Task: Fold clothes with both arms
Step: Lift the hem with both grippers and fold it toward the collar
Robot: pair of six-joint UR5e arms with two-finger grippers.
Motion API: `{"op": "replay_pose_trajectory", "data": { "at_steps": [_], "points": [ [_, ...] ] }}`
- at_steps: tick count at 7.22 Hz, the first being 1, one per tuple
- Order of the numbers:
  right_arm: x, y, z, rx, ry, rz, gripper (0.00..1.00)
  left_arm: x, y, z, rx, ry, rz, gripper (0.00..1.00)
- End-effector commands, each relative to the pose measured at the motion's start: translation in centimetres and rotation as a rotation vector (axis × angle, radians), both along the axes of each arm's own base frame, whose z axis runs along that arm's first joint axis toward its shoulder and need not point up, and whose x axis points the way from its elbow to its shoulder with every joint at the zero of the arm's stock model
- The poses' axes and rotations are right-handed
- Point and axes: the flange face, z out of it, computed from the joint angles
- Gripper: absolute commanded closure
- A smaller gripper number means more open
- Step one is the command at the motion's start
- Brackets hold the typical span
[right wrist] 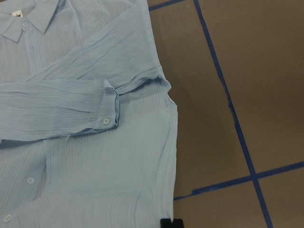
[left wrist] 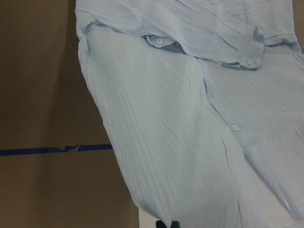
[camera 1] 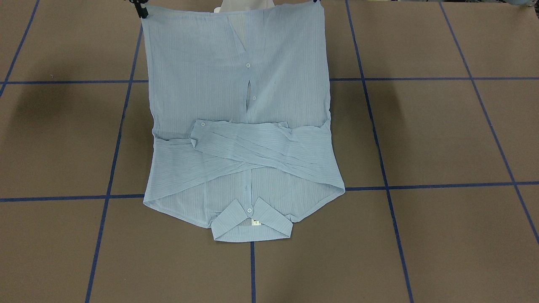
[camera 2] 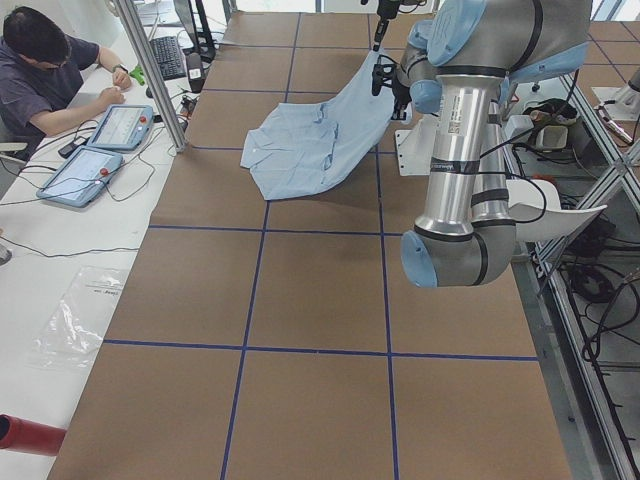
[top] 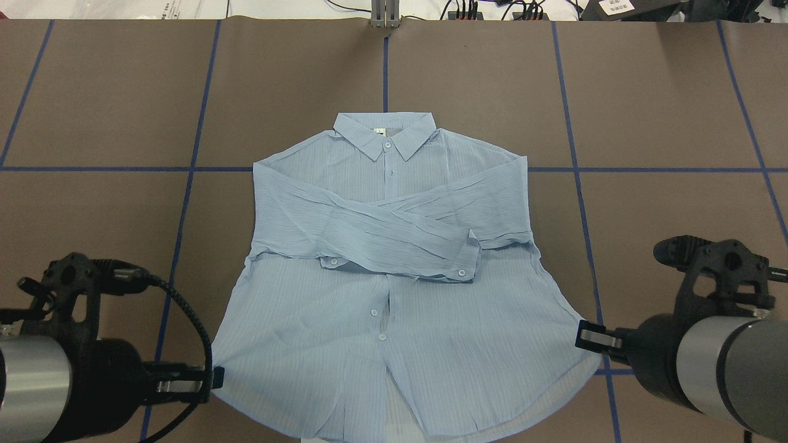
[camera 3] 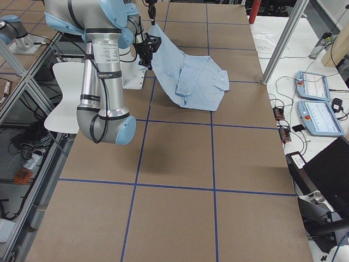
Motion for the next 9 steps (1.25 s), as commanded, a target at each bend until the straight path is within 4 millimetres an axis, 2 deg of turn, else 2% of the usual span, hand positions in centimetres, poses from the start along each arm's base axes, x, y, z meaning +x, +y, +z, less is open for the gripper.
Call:
{"op": "replay_pose_trajectory", "data": {
  "at_steps": [1, 2, 3, 5, 7, 8, 9],
  "points": [
    [-1.8, -6.5, -1.8, 0.114, 0.065, 0.028, 1.00, 1.9, -7.7, -0.6, 0.127, -0.086, -0.084, 1.00],
    [-1.3, -9.2, -2.0, 0.159, 0.100, 0.037, 1.00, 2.5, -11.0, 0.6, 0.129, -0.138, -0.106, 1.00],
    [-0.3, -11.7, -2.0, 0.166, 0.103, 0.069, 1.00, 3.3, -14.4, 0.3, 0.149, -0.172, -0.138, 1.00],
    [-2.4, -18.5, -1.2, 0.177, 0.079, 0.119, 1.00, 3.3, -18.5, 1.1, 0.146, -0.201, -0.196, 1.00],
    [-3.2, -24.2, 0.9, 0.205, 0.082, 0.147, 1.00, 6.1, -24.3, 2.7, 0.147, -0.201, -0.252, 1.00],
    [-5.1, -27.1, 2.4, 0.209, 0.082, 0.159, 1.00, 8.8, -27.9, 4.4, 0.164, -0.200, -0.263, 1.00],
    [-6.7, -29.3, 4.6, 0.212, 0.082, 0.168, 1.00, 11.7, -31.5, 7.7, 0.168, -0.207, -0.275, 1.00]
  ]
}}
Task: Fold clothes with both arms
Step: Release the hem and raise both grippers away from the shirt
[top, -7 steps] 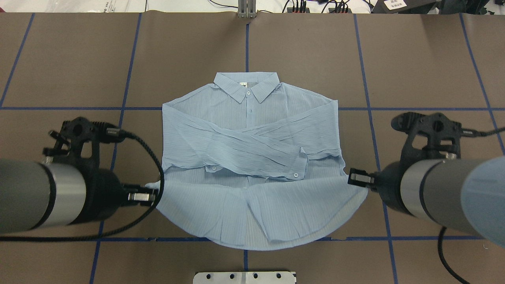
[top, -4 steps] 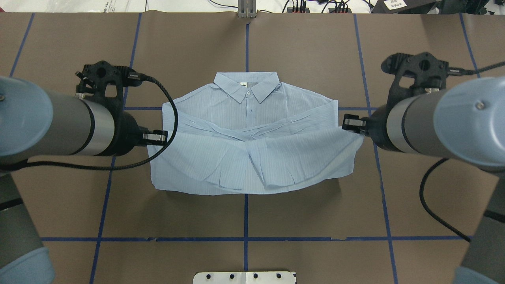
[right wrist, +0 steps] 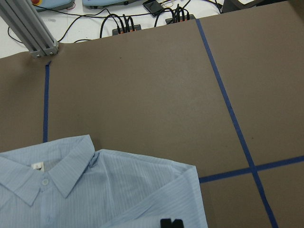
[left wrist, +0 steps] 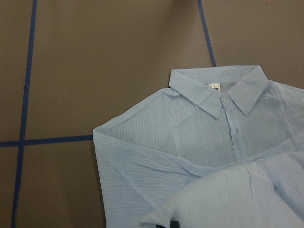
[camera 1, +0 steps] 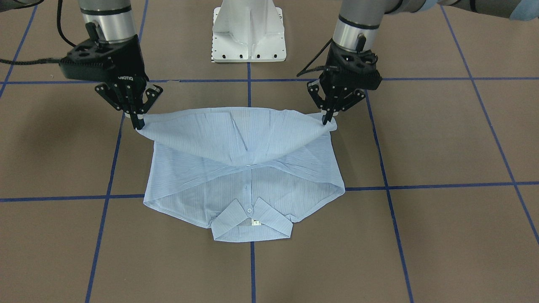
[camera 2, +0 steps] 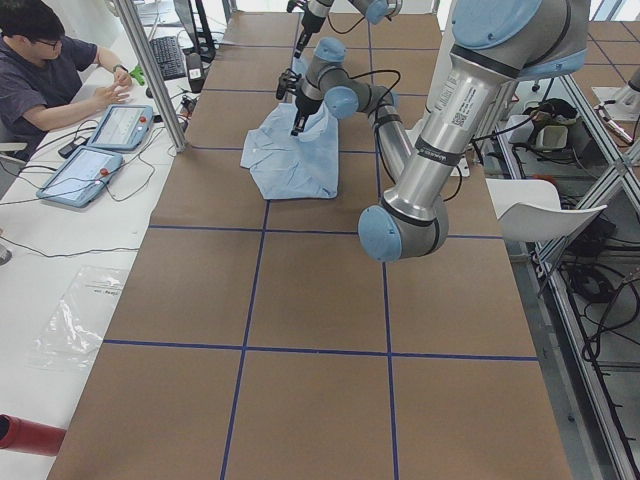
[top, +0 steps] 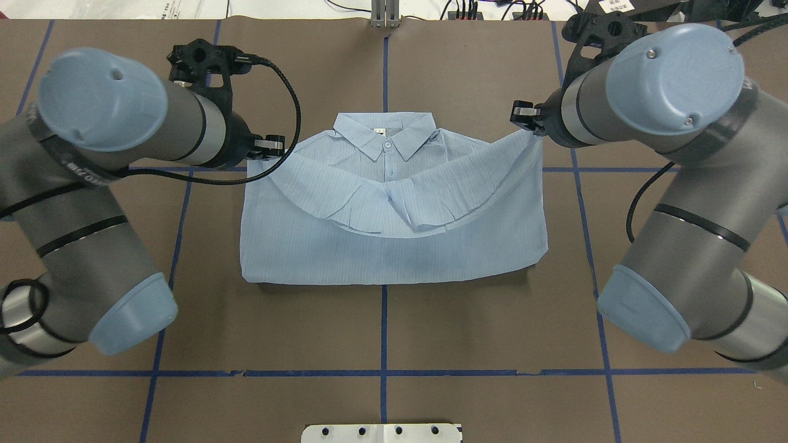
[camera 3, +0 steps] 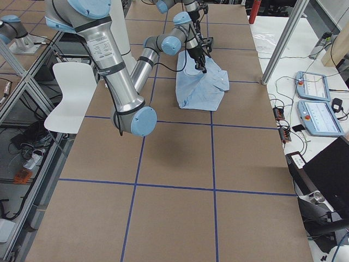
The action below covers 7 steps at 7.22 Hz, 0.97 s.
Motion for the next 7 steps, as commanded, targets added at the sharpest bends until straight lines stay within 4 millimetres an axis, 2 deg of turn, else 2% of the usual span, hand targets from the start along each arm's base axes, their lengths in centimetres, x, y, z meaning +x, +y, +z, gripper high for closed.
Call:
{"op": "replay_pose_trajectory", "data": {
  "at_steps": [1, 2, 3, 4, 5, 7],
  "points": [
    [-3.4, -5.0, 5.3, -0.019, 0.032, 0.013, 1.00, 4.9, -6.4, 6.6, 0.024, -0.006, -0.014, 1.00],
    [-4.8, -6.1, 7.7, -0.040, 0.055, 0.011, 1.00, 5.8, -7.4, 8.9, 0.017, -0.019, -0.017, 1.00],
    [-6.1, -6.8, 9.6, -0.051, 0.068, 0.006, 1.00, 6.0, -7.6, 9.5, 0.020, -0.034, -0.018, 1.00],
    [-8.4, -6.7, 11.5, -0.054, 0.076, -0.018, 1.00, 6.3, -7.6, 10.4, 0.009, -0.047, -0.015, 1.00],
    [-10.0, -5.7, 12.4, -0.034, 0.055, -0.039, 1.00, 6.5, -7.4, 10.7, 0.005, -0.050, -0.011, 1.00],
    [-11.2, -5.0, 13.4, -0.037, 0.068, -0.056, 1.00, 6.9, -7.4, 11.5, -0.004, -0.062, -0.007, 1.00]
  ]
}}
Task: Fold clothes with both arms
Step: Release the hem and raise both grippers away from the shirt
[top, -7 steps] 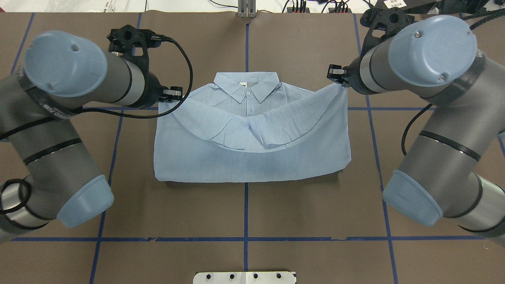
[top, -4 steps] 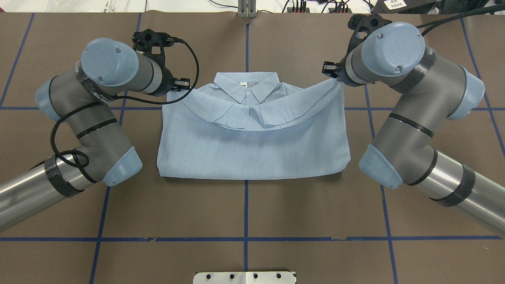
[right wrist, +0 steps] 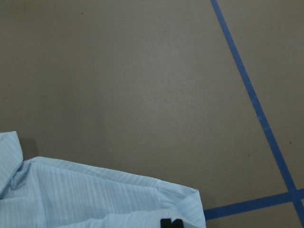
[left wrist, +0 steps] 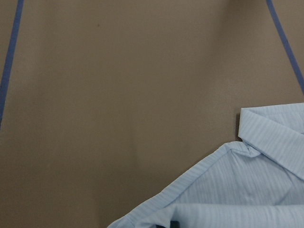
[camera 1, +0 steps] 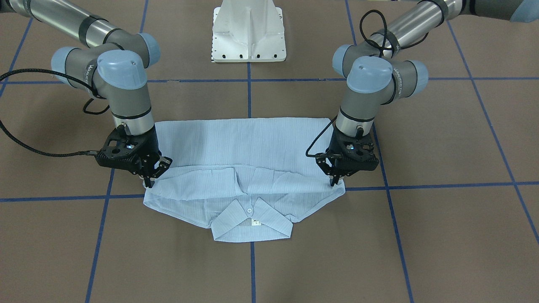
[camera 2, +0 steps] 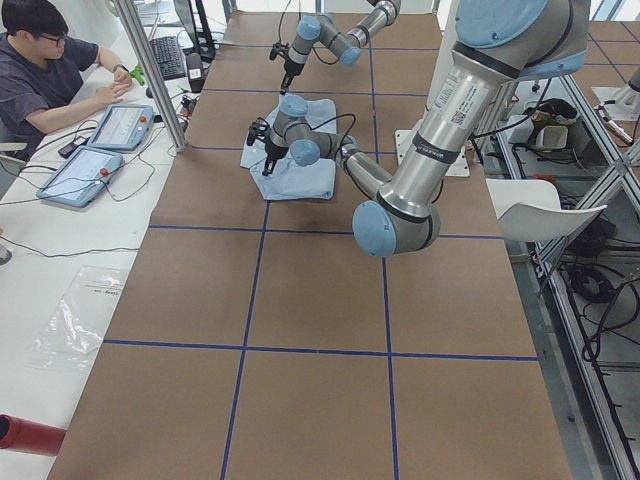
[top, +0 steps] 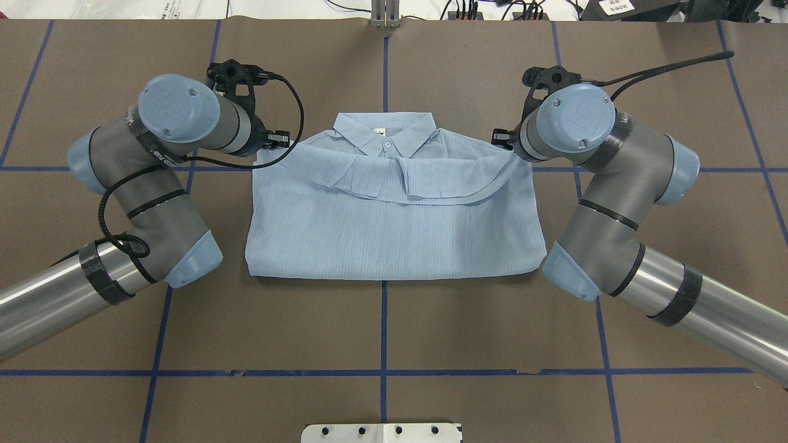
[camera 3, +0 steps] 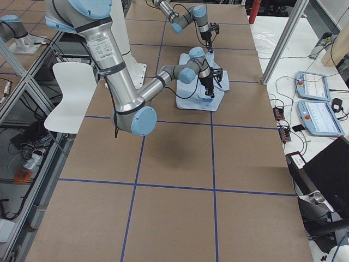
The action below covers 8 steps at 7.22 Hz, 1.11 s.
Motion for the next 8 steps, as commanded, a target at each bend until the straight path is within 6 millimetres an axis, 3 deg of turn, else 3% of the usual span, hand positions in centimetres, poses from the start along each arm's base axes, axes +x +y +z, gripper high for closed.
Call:
{"op": "replay_pose_trajectory", "data": {
  "at_steps": [1, 2, 3, 5, 6, 7, 8],
  "points": [
    [-0.7, 0.4, 1.3, -0.004, 0.015, -0.015, 1.00, 0.3, -0.1, 0.8, -0.006, -0.010, 0.003, 0.98],
    [-0.5, 0.3, 1.3, -0.002, 0.014, -0.013, 0.44, 0.2, 0.0, 1.2, 0.014, -0.006, 0.012, 0.16],
    [0.4, -0.3, 1.3, -0.001, 0.013, 0.002, 0.00, -0.2, 0.2, 0.9, 0.076, -0.009, 0.048, 0.00],
    [3.5, -2.6, 1.1, 0.048, 0.049, -0.023, 0.00, -2.3, 1.7, 1.5, 0.130, -0.016, 0.087, 0.00],
    [4.1, -2.8, 1.5, 0.041, 0.047, -0.029, 0.00, -2.8, 3.1, 1.1, 0.137, 0.001, 0.096, 0.00],
    [4.2, -2.8, 1.6, 0.041, 0.047, -0.029, 0.00, -3.3, 6.0, 1.4, 0.120, 0.038, 0.153, 0.00],
    [4.2, -2.8, 1.6, 0.041, 0.047, -0.027, 0.00, -3.4, 10.5, 2.6, 0.096, 0.055, 0.197, 0.00]
  ]
}}
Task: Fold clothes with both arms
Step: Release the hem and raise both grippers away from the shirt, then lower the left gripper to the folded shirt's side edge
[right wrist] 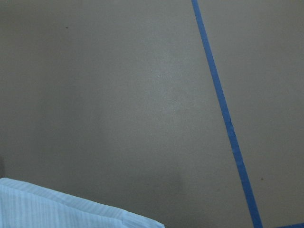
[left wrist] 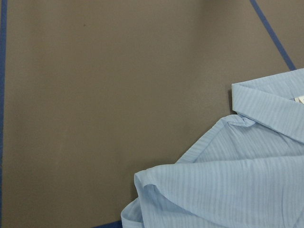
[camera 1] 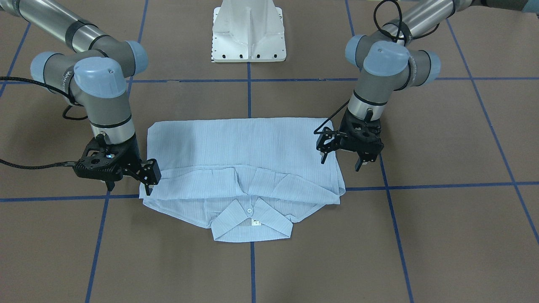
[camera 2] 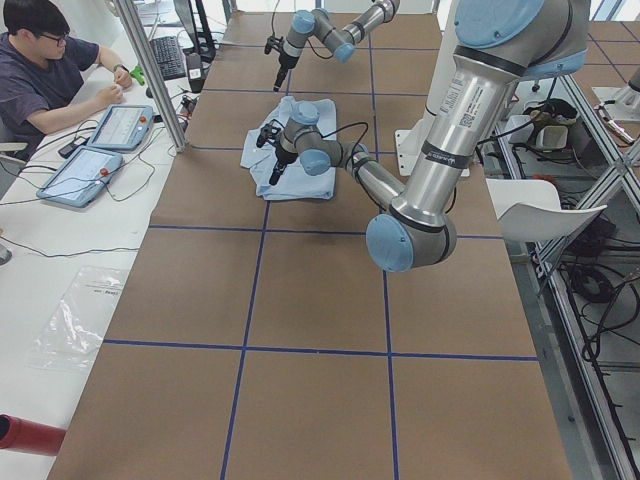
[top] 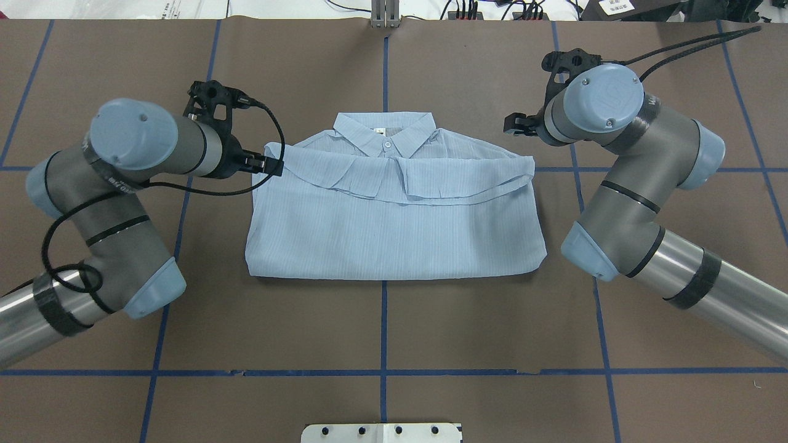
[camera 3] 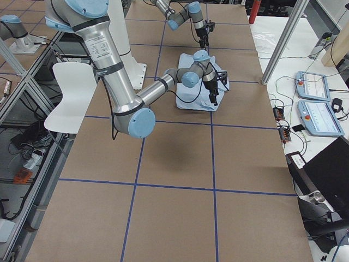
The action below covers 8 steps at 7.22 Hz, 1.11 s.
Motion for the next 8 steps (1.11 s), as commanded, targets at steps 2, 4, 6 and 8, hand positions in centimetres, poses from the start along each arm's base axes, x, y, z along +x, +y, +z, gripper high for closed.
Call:
{"op": "replay_pose_trajectory", "data": {
  "at_steps": [2, 4, 6, 8],
  "points": [
    [0.2, -0.1, 0.0, 0.002, -0.002, 0.001, 0.00, 1.9, 10.1, 2.3, -0.104, 0.046, 0.063, 0.00],
    [0.1, 0.0, 0.0, -0.002, -0.007, 0.011, 0.00, 4.2, 13.1, 3.4, -0.156, 0.044, 0.044, 0.05],
    [0.1, 0.0, -0.1, -0.002, -0.008, 0.012, 0.00, 5.4, 13.9, 3.6, -0.161, 0.043, 0.038, 0.24],
    [0.1, 0.0, -0.1, -0.002, -0.008, 0.012, 0.00, 5.6, 13.8, 3.1, -0.162, 0.053, 0.038, 0.75]
  ]
}}
